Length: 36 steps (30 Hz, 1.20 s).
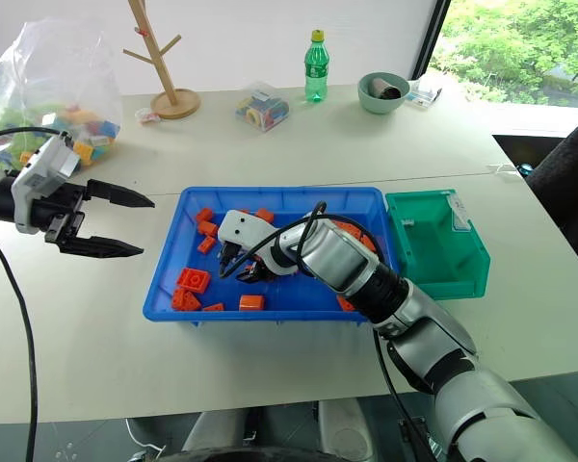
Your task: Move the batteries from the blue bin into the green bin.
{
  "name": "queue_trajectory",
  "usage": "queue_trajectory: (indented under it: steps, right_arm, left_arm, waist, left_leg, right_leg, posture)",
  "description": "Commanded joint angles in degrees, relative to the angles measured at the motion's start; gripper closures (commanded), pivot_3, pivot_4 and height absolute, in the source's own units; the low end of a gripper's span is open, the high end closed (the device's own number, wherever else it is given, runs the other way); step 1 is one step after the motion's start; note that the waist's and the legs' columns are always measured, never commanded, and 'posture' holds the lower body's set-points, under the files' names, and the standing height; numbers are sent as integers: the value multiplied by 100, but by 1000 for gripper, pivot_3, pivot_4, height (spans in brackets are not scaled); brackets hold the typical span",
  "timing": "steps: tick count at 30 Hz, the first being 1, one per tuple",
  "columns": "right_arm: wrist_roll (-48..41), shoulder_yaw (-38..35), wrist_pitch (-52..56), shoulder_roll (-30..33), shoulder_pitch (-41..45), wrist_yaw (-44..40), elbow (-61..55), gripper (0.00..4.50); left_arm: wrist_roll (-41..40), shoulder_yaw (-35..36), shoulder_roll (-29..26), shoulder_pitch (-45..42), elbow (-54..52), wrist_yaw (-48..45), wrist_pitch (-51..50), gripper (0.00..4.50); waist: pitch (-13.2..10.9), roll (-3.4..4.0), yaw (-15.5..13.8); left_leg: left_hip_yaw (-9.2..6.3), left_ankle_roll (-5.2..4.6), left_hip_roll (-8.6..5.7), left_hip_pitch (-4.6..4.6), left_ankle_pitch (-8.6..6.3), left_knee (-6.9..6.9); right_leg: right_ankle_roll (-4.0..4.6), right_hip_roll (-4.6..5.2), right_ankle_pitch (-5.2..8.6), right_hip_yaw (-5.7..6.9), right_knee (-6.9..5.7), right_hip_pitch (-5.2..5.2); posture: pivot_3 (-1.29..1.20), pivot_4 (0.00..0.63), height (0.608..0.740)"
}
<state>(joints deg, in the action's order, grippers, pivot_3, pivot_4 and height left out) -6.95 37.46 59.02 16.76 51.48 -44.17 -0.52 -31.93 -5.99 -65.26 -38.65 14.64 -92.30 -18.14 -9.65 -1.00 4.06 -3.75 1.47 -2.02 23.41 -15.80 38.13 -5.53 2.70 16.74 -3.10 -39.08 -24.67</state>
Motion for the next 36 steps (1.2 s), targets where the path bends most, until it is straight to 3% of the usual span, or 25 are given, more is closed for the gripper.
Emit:
queue_trajectory:
  steps: [1,14,20,28,36]
  right_arm:
    - [187,-149,-514,-63,179,63,239,2079]
    - [294,-454,-960,-186,666,-210,871,2079]
    - [732,-477,-2150,-359,698,-17,2153,2079]
    - [920,-796,-2958,-784,892,31,3382,2079]
    - [895,-905,-2487,-748,1018,-458,2446,2079]
  left_arm:
    - [-31,99,-66,-121,-29,-20,38,0]
    - [-92,152,-156,-35,-120,-20,-6,0]
    - [-96,205,-157,-39,-176,-20,-63,0]
    - [-79,255,-147,-43,-221,-20,-121,0]
    - [-57,332,-147,25,-260,-20,-154,0]
  waist:
    - [0,0,-6]
    - [0,0,-7]
    - [0,0,-4]
    - [0,0,6]
    - [0,0,-1]
  left_leg:
    - [0,0,-1,0,0,0]
    - [-1,0,-2,0,0,2]
    - [0,0,-2,0,0,2]
    - [0,0,-1,-1,0,1]
    - [-1,1,-2,-1,1,1]
  right_leg:
    - [0,2,0,0,0,0]
    - [0,3,0,0,0,1]
    - [0,2,0,0,0,2]
    - [0,-1,0,0,-2,0]
    - [0,0,0,0,-3,0]
  posture:
    - [0,150,736]
    - [0,150,736]
    - [0,150,736]
    - [0,150,736]
    - [0,150,736]
